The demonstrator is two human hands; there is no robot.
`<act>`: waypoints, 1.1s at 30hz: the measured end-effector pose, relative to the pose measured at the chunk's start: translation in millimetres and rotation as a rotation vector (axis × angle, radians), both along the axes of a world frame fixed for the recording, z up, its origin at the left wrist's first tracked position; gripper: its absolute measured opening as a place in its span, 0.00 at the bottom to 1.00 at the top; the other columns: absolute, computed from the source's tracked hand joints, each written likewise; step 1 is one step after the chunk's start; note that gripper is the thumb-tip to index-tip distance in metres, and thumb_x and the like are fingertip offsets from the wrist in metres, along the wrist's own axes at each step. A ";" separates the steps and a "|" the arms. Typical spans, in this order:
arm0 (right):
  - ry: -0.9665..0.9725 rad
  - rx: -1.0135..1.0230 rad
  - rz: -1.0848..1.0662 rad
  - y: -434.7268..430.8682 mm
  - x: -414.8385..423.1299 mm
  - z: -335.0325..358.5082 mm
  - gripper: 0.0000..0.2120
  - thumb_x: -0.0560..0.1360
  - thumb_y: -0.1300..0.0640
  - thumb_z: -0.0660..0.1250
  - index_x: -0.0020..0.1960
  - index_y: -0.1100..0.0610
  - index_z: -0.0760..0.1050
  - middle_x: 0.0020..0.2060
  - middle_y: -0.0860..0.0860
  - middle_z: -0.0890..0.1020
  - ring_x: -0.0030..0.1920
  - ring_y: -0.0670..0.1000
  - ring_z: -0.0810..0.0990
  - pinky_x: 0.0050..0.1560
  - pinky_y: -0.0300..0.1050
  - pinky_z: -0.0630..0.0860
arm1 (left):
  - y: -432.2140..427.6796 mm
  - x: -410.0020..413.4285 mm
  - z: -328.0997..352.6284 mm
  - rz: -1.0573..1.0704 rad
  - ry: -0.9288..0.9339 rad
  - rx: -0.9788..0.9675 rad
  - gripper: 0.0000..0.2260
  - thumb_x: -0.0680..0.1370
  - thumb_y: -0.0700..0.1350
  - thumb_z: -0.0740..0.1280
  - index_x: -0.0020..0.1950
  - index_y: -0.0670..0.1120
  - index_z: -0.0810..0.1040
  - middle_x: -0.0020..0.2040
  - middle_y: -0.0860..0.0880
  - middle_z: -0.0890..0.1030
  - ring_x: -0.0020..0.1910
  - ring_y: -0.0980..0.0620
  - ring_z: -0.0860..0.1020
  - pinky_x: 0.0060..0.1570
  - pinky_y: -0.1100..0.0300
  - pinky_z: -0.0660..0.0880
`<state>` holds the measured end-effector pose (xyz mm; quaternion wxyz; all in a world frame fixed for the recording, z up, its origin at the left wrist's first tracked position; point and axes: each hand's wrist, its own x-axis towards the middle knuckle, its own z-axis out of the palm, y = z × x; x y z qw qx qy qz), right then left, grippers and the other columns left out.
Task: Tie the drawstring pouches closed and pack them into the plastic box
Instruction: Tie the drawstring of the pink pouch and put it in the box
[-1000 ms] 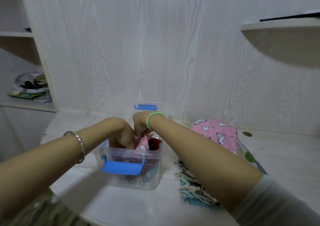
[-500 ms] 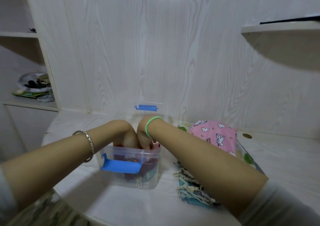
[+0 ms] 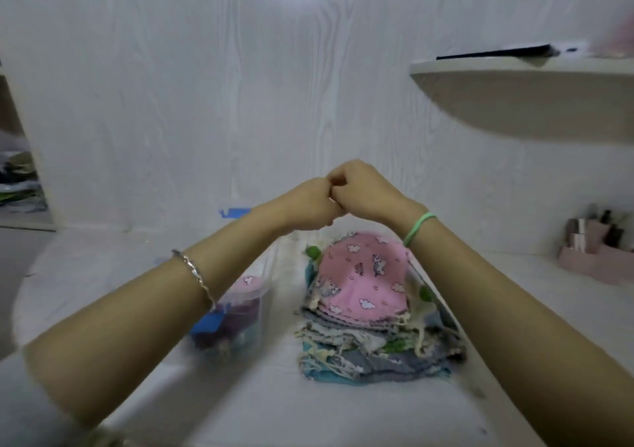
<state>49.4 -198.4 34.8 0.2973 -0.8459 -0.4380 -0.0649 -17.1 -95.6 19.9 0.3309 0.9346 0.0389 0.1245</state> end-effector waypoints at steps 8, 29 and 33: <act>0.179 -0.264 -0.080 -71.3 34.4 -89.1 0.09 0.72 0.65 0.63 0.44 0.58 0.82 0.40 0.56 0.84 0.38 0.50 0.76 0.40 0.43 0.72 | -58.1 29.3 -81.8 -0.112 0.304 0.372 0.16 0.78 0.41 0.60 0.66 0.42 0.72 0.60 0.42 0.78 0.57 0.44 0.76 0.45 0.60 0.69; 0.136 -0.169 -0.263 -80.9 41.4 -120.2 0.09 0.74 0.69 0.58 0.48 0.62 0.75 0.45 0.59 0.79 0.42 0.55 0.74 0.36 0.44 0.67 | -9.9 19.6 -122.9 0.330 -0.178 0.468 0.04 0.78 0.39 0.61 0.50 0.44 0.75 0.49 0.46 0.70 0.44 0.45 0.75 0.41 0.54 0.70; 0.236 0.193 -0.257 -85.7 44.4 -105.8 0.12 0.73 0.67 0.64 0.34 0.57 0.78 0.29 0.52 0.79 0.30 0.48 0.75 0.32 0.36 0.71 | -8.2 18.7 -92.2 0.291 -0.348 0.164 0.08 0.78 0.41 0.64 0.44 0.43 0.83 0.38 0.49 0.80 0.33 0.54 0.77 0.34 0.61 0.72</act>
